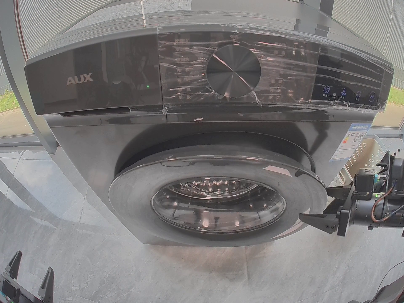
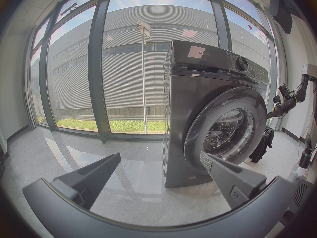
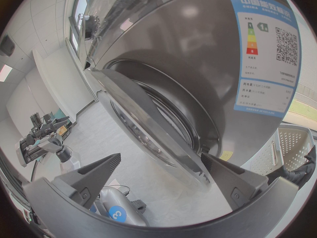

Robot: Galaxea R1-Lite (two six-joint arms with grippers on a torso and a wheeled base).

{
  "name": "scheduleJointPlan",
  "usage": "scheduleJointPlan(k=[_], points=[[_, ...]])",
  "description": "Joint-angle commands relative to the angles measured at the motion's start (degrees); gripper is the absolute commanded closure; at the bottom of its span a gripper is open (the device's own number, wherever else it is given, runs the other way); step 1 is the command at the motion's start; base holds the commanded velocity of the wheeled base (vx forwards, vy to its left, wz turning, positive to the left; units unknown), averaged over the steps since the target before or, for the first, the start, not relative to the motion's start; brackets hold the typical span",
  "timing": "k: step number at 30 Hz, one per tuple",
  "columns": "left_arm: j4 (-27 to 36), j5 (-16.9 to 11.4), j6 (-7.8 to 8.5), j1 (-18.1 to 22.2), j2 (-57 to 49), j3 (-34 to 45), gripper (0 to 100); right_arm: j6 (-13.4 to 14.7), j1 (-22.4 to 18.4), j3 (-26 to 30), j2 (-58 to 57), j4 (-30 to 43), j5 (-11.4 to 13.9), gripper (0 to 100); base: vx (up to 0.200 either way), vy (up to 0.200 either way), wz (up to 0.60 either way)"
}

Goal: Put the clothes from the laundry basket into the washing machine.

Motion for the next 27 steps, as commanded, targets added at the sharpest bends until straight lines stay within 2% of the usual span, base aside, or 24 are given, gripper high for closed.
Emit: scheduleJointPlan(k=[1, 5, 9, 12, 15, 24, 27], points=[[0.0, 0.0, -0.01, 0.0, -1.0, 0.8, 0, -0.1, 0.2, 2.1, -4.3, 0.1, 0.2, 0, 0.000, 0.000, 0.00], [0.0, 0.0, 0.08, 0.0, -1.0, 0.8, 0, -0.1, -0.4, 1.6, -4.7, -0.3, 0.2, 0, 0.000, 0.000, 0.00], [0.0, 0.0, 0.08, 0.0, -1.0, 0.8, 0, -0.1, -0.5, -1.8, -2.4, -0.3, -0.5, 0, 0.000, 0.000, 0.00], [0.0, 0.0, -0.01, 0.0, -1.0, 0.8, 0, -0.3, -0.8, -5.5, 0.6, -0.4, -0.6, 0, -0.200, 0.000, 0.00], [0.0, 0.0, 0.08, 0.0, -1.0, 0.8, 0, -0.2, -0.8, -7.0, 1.8, -0.3, -0.6, 0, -0.200, 0.000, 0.00], [0.0, 0.0, 0.08, 0.0, -1.0, 0.8, 0, -0.4, -0.1, -4.2, 3.1, -0.3, -0.3, 0, 0.000, 0.000, 0.00], [0.0, 0.0, 0.08, 0.0, -1.0, 0.8, 0, -0.6, -0.1, -1.8, 1.1, -0.4, -0.3, 0, 0.000, 0.000, 0.00]])
